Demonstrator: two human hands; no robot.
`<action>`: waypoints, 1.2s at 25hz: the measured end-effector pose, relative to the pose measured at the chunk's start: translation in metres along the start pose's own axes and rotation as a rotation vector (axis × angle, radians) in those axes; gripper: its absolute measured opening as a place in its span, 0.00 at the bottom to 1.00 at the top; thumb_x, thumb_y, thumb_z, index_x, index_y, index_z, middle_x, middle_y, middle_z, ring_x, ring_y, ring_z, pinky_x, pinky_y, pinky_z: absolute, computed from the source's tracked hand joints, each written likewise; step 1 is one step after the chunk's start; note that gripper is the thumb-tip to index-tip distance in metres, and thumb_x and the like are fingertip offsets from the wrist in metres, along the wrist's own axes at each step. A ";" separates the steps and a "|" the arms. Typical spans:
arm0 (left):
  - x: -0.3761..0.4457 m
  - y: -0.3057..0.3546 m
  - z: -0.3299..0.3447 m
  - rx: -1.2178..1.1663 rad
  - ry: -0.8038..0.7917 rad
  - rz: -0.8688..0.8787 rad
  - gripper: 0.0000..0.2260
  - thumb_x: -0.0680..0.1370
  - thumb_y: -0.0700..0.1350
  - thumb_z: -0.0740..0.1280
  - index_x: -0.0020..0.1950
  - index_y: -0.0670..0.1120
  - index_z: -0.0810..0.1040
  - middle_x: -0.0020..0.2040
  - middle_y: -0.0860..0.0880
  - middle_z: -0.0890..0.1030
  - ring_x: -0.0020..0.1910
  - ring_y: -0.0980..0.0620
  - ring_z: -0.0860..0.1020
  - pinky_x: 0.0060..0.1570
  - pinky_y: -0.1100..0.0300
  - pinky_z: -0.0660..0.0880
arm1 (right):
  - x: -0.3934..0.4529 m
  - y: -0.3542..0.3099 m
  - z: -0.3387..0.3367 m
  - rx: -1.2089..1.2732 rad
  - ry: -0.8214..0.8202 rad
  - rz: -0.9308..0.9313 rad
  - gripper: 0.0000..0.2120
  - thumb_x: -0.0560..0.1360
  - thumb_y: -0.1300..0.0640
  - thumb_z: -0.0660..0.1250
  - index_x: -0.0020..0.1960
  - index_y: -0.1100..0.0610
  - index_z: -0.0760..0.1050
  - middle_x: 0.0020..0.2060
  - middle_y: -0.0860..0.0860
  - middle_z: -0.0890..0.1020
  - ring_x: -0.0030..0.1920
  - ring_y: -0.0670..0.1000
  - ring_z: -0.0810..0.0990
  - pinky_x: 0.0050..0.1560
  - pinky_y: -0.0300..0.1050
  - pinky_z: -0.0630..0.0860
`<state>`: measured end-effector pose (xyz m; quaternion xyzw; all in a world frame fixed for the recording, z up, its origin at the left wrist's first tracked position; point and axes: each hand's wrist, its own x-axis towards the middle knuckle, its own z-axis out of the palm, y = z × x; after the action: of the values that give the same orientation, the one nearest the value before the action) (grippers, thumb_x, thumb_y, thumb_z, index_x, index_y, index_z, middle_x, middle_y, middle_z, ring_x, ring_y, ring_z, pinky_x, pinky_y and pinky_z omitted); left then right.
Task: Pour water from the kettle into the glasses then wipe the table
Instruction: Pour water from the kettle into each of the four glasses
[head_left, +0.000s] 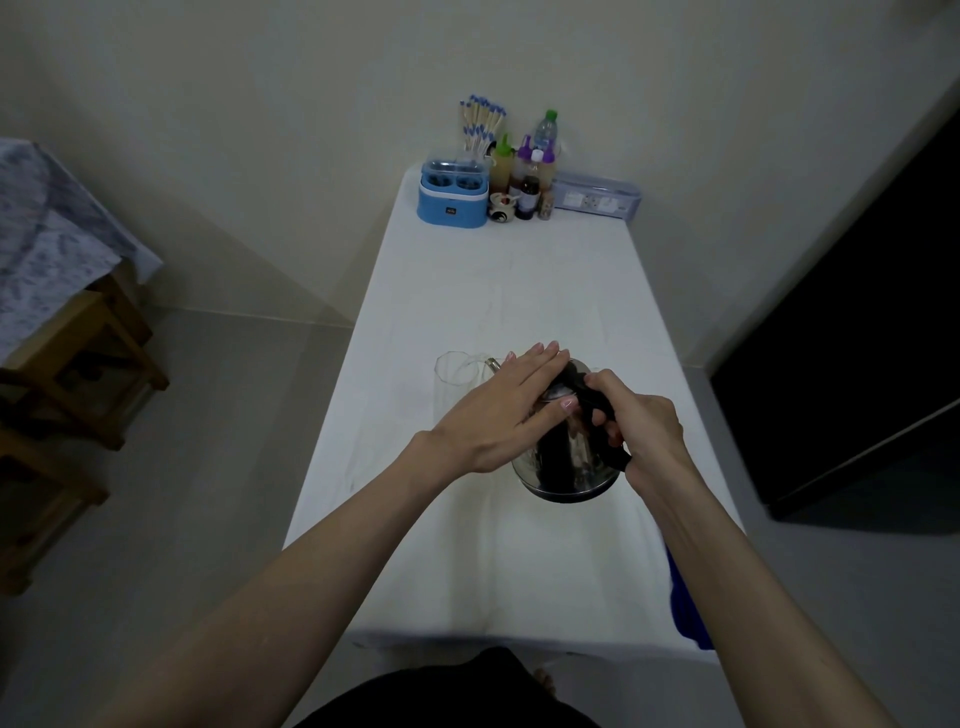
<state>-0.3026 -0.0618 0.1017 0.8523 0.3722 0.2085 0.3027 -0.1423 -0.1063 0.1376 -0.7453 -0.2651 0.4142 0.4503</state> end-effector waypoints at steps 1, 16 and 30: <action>0.000 0.000 -0.001 0.001 -0.003 -0.002 0.27 0.83 0.57 0.52 0.80 0.47 0.54 0.81 0.50 0.53 0.79 0.58 0.47 0.76 0.60 0.41 | 0.000 0.000 0.000 0.000 -0.003 -0.002 0.16 0.66 0.45 0.73 0.32 0.57 0.78 0.27 0.50 0.78 0.27 0.50 0.70 0.39 0.46 0.70; 0.000 -0.004 -0.007 0.042 -0.064 0.038 0.28 0.83 0.57 0.52 0.80 0.46 0.53 0.81 0.49 0.52 0.79 0.57 0.46 0.77 0.57 0.42 | 0.000 0.016 0.009 0.105 0.023 0.040 0.15 0.67 0.46 0.73 0.32 0.57 0.77 0.25 0.49 0.77 0.27 0.49 0.70 0.36 0.46 0.68; 0.007 0.009 -0.003 0.194 -0.087 0.179 0.30 0.83 0.58 0.51 0.80 0.43 0.52 0.81 0.47 0.52 0.79 0.54 0.46 0.76 0.59 0.40 | -0.008 0.033 0.001 0.357 0.029 0.030 0.16 0.74 0.54 0.70 0.30 0.56 0.71 0.22 0.47 0.71 0.24 0.45 0.66 0.30 0.41 0.64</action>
<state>-0.2957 -0.0604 0.1103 0.9157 0.2995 0.1604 0.2147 -0.1466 -0.1271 0.1109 -0.6632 -0.1697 0.4506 0.5731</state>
